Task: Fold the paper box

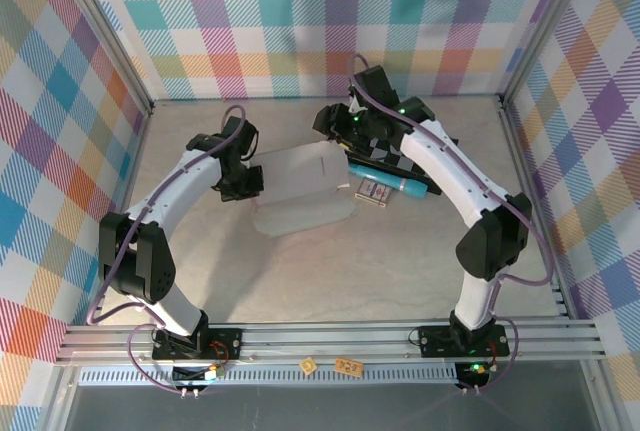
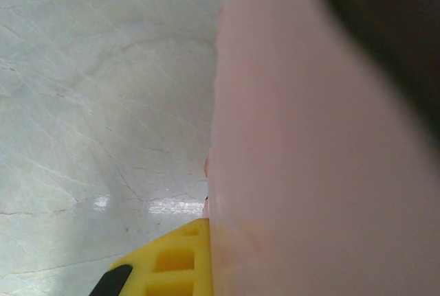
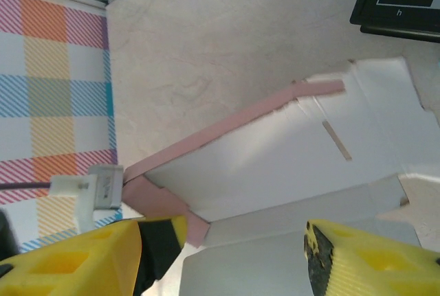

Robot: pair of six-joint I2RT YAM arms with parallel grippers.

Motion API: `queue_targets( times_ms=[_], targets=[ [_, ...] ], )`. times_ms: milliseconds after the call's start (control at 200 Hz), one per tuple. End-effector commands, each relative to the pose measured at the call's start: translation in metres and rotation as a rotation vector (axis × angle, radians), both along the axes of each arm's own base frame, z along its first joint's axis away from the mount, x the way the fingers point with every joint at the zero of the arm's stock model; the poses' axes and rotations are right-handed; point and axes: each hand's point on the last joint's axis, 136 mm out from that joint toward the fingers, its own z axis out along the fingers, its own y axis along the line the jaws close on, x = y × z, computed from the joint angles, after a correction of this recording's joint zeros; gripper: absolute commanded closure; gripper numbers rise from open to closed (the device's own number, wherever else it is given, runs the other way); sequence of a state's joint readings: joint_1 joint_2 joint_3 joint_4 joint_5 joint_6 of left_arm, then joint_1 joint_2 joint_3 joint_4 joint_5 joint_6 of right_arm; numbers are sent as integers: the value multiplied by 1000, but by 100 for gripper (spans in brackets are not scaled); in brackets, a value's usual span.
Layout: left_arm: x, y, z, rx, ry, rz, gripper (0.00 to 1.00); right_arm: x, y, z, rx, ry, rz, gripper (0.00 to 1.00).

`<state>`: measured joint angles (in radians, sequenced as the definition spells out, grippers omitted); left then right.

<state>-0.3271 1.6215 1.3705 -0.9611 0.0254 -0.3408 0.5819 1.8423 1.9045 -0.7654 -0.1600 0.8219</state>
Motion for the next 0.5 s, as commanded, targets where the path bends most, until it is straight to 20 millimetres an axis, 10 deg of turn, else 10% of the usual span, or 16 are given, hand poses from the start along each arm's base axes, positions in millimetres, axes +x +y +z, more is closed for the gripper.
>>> queue_targets(
  times_ms=[0, 495],
  targets=[
    [-3, -9, 24, -6, -60, -88, 100, 9, -1, -8, -64, -25, 43, 35],
    [-2, -23, 29, 15, -142, -149, 100, 21, -20, -50, -204, 5, 90, 34]
  ],
)
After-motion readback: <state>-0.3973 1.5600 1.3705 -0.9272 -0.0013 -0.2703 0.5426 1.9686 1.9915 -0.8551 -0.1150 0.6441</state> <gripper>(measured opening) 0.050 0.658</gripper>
